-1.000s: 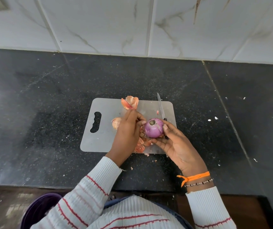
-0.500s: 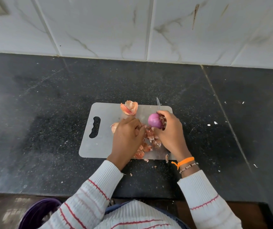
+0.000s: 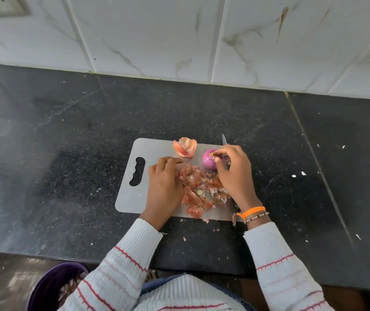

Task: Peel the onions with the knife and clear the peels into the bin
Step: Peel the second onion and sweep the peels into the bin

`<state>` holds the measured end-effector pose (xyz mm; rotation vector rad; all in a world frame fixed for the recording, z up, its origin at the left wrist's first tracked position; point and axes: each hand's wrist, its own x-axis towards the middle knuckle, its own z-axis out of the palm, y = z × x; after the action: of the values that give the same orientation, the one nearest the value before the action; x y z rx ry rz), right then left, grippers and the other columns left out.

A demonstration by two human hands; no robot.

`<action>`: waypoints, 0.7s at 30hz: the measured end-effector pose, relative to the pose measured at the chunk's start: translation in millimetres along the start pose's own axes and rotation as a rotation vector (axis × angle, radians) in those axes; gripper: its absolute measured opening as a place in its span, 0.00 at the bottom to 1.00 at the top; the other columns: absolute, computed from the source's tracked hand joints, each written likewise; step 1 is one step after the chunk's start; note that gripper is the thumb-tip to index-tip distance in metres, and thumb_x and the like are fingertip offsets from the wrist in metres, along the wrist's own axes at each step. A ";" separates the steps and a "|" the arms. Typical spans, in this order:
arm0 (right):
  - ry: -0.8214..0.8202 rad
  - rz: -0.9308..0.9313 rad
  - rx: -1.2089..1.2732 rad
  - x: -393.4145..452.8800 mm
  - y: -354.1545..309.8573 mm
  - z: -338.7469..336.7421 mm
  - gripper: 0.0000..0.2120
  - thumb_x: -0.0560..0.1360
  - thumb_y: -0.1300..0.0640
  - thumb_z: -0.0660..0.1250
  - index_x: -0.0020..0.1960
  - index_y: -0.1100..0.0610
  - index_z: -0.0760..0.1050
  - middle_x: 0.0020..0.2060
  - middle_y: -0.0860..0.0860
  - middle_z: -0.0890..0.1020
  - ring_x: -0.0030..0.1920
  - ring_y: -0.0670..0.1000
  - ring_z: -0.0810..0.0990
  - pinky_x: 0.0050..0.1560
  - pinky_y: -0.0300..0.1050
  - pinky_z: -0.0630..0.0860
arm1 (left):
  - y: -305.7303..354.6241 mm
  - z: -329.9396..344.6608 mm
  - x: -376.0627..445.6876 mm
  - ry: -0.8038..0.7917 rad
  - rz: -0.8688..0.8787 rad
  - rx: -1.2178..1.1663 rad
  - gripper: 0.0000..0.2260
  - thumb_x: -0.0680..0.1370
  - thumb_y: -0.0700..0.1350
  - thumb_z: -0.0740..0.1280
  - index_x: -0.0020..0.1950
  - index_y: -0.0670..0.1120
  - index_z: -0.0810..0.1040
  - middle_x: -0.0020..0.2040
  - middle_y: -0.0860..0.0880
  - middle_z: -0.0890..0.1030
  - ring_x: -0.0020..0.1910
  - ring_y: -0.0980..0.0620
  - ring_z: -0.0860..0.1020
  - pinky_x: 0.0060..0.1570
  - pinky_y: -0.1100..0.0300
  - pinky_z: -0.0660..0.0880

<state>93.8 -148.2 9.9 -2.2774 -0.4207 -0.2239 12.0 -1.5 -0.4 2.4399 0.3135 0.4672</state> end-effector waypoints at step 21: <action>0.040 0.277 -0.115 -55.2 20.5 -4.2 0.14 0.71 0.58 0.72 0.54 0.57 0.74 0.52 0.54 0.74 0.53 0.52 0.75 0.49 0.42 0.72 | -17.3 -5.6 -0.4 -0.147 -0.130 0.077 0.17 0.73 0.35 0.65 0.62 0.40 0.73 0.56 0.39 0.75 0.53 0.39 0.70 0.52 0.55 0.62</action>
<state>49.9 -176.9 -17.3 -2.4079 -0.0697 -0.1555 7.5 14.8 -7.2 2.4930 0.4316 0.2215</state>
